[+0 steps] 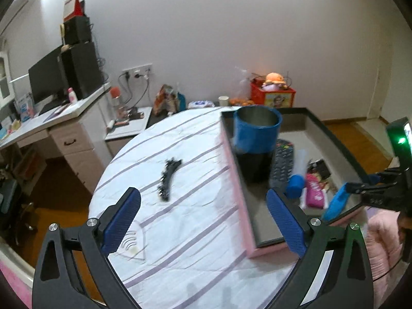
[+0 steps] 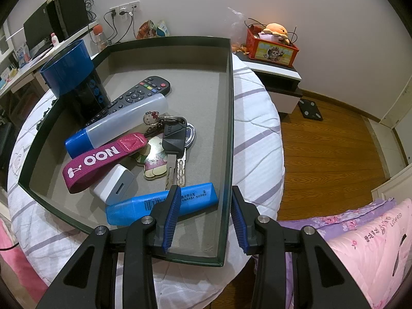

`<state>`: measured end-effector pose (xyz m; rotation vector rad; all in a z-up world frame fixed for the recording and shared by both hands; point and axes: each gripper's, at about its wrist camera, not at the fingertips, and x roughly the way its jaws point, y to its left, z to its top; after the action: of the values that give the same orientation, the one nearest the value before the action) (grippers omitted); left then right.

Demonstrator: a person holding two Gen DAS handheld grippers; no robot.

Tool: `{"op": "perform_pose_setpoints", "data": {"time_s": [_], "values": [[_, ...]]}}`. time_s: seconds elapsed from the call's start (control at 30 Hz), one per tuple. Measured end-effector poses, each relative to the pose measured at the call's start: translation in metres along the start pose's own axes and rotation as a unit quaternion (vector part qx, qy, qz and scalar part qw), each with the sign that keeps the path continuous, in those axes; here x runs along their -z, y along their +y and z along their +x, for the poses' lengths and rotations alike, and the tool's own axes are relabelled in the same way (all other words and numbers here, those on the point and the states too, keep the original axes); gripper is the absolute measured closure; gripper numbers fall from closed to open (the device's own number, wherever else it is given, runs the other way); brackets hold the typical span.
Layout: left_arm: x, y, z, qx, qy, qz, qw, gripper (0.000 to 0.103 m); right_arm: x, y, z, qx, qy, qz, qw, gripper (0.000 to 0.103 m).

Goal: Organize rigid objects
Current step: 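Move the left tool to the black hair clip on the bed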

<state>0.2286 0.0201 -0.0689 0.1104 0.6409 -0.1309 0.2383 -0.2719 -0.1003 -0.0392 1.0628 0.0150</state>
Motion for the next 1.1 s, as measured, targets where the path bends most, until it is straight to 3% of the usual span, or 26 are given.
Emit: {"op": "perform_pose_setpoints", "data": {"time_s": [0.47,0.6,0.83,0.87,1.0,1.07,1.1], "values": [[0.025,0.059,0.048,-0.035,0.055,-0.038,0.9972,0.004,0.0,-0.001,-0.001,0.002,0.0,-0.001,1.0,0.062],[0.023,0.077,0.086,-0.029,0.089,-0.053,0.9942,0.004,0.0,-0.001,-0.001,0.002,0.0,-0.001,1.0,0.062],[0.015,0.076,0.126,0.006,0.105,-0.067,0.9922,0.005,-0.001,-0.002,0.002,-0.005,0.0,0.002,1.0,0.06],[0.013,0.074,0.132,0.012,0.108,-0.068,0.9917,0.006,-0.001,-0.002,0.002,-0.005,0.001,0.002,1.0,0.06],[0.011,0.068,0.148,0.016,0.124,-0.063,0.9902,0.033,-0.001,-0.002,0.002,-0.005,0.001,0.002,1.0,0.06],[0.012,0.065,0.152,0.006,0.126,-0.053,0.9906,0.039,-0.001,-0.002,0.002,-0.005,0.0,0.002,1.0,0.06],[0.012,0.063,0.151,0.005,0.124,-0.049,0.991,0.047,-0.001,-0.002,0.002,-0.005,0.0,0.002,1.0,0.06]]}}
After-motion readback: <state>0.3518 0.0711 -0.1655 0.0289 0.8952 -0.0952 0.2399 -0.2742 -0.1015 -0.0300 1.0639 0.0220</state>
